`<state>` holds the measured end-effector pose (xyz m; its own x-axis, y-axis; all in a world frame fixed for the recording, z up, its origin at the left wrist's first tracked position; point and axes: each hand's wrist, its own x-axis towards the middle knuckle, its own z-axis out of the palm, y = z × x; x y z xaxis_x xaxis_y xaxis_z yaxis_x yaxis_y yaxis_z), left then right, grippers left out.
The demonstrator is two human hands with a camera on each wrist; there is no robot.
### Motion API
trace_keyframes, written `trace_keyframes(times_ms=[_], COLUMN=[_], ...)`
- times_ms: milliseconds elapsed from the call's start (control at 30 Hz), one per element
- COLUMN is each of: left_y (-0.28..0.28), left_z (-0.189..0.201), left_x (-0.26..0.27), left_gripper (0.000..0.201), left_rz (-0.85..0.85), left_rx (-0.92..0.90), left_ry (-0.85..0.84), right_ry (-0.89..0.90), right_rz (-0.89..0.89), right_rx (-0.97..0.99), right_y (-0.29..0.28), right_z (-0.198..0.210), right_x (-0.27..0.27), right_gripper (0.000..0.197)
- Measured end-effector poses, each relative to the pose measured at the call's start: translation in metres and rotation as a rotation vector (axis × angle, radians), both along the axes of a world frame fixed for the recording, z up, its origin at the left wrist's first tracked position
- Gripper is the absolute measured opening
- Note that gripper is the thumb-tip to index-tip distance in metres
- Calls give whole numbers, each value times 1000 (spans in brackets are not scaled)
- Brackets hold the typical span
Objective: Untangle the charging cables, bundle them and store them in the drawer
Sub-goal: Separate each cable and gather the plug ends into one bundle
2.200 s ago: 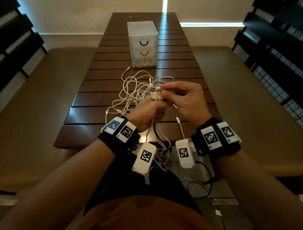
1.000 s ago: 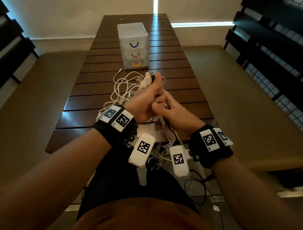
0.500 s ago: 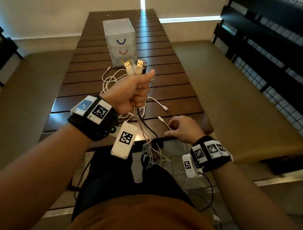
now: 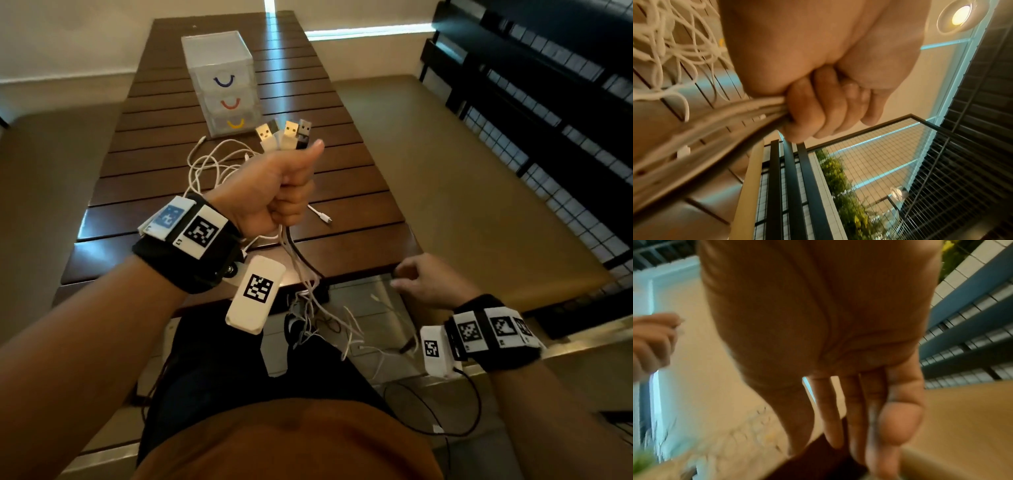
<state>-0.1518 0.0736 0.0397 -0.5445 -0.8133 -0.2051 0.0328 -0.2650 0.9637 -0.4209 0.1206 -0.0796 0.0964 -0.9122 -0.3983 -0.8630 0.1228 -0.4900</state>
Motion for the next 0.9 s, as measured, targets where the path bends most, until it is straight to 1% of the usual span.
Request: trace_keyframes(times_ms=[67,100,133,167,200,233,267,300,367,467,533,633,700,733,767,800,867,900], left_y=[5,8,11,14,17,18,18,17,12,6,8,17,20,20,20,21,22,23], left_z=[-3,-5,-6,-7,-8,-8,-7,-5,2,10,9,3,0,-1,-2,-4,-11,-16], left_x=[-21,-32,-43,-53,-61,-67,-70,-71,-66,-50,-46,-53,-56,-57,-59,-61,-66,-69], left_gripper=[56,57,58,58,57,56,56,56,57,60,59,57,56,55,53,52,48,47], left_rz=[-11,-14,-14,-11,-4,4,14,30,80,114,85,35,13,5,3,4,7,11], left_rx=[2,6,8,7,2,-7,-14,-19,-26,0,17,1,-11,-18,-27,-35,-46,-49], left_ry=[12,22,37,54,75,97,119,134,153,229,257,202,170,154,133,108,52,26], right_ry=[-319,-480,-600,-670,-709,-709,-698,-688,-657,-688,-516,-184,-3,87,151,174,174,176], right_rz=[-6,33,95,156,209,223,211,186,114,-79,-153,-127,-110,-90,-82,-89,-113,-75], right_rx=[-58,-51,-21,15,31,6,-35,-82,-106,3,65,149,229,256,296,338,389,404], right_y=[2,2,2,1,-1,-3,-4,-6,-8,-3,5,20,29,33,38,41,42,39], right_z=[22,34,44,49,49,47,43,36,13,-31,-67,-116,-138,-145,-154,-157,-163,-166], right_x=[9,17,27,38,48,59,67,71,67,42,26,10,0,-4,-9,-14,-25,-33], right_gripper=[37,41,47,53,52,40,21,18,34,40,40,38,29,29,35,42,64,75])
